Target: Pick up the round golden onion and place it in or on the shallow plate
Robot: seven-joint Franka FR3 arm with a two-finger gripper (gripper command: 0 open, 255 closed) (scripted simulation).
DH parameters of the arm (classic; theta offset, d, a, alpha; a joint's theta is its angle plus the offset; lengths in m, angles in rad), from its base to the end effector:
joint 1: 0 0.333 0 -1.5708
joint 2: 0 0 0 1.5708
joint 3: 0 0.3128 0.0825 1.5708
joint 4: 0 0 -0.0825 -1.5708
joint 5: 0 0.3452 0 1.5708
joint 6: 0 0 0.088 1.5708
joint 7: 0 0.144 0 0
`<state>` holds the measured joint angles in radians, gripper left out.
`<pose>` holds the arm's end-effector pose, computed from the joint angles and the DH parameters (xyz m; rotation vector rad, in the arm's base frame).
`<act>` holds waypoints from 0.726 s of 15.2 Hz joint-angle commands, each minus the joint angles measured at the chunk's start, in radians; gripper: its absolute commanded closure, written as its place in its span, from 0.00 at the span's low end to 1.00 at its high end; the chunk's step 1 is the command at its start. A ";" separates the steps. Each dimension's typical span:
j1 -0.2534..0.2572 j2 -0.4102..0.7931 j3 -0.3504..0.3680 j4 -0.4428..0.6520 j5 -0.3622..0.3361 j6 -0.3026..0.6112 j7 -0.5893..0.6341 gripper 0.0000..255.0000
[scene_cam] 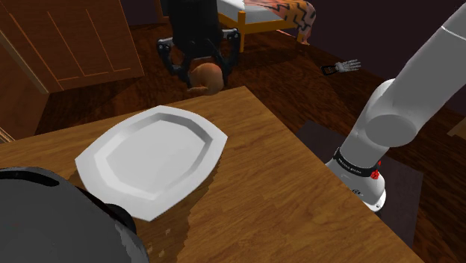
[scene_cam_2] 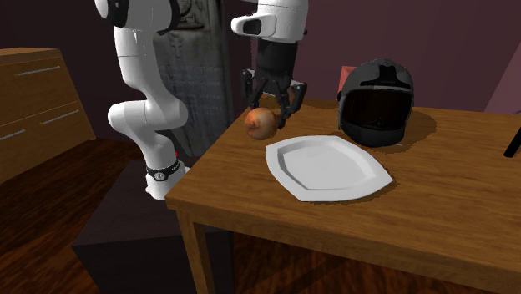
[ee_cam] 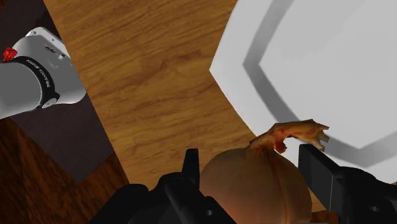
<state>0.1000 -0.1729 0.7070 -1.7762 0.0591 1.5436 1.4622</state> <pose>0.2992 0.3563 0.5567 2.8602 -0.9951 0.0076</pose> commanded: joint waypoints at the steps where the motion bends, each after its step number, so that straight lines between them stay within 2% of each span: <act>1: 0.011 0.100 0.055 0.087 -0.053 -0.009 0.079 1.00; 3: 0.041 0.209 0.099 0.183 -0.121 -0.031 0.157 1.00; 5: 0.092 0.326 0.129 0.292 -0.200 -0.064 0.233 1.00; 7: 0.169 0.445 0.140 0.416 -0.283 -0.109 0.300 1.00; 9: 0.282 0.581 0.132 0.584 -0.375 -0.177 0.357 1.00; 11: 0.271 0.567 0.126 0.539 -0.362 -0.141 0.355 1.00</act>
<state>0.3575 0.3791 0.8351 -1.2441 -0.2931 1.3970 1.8068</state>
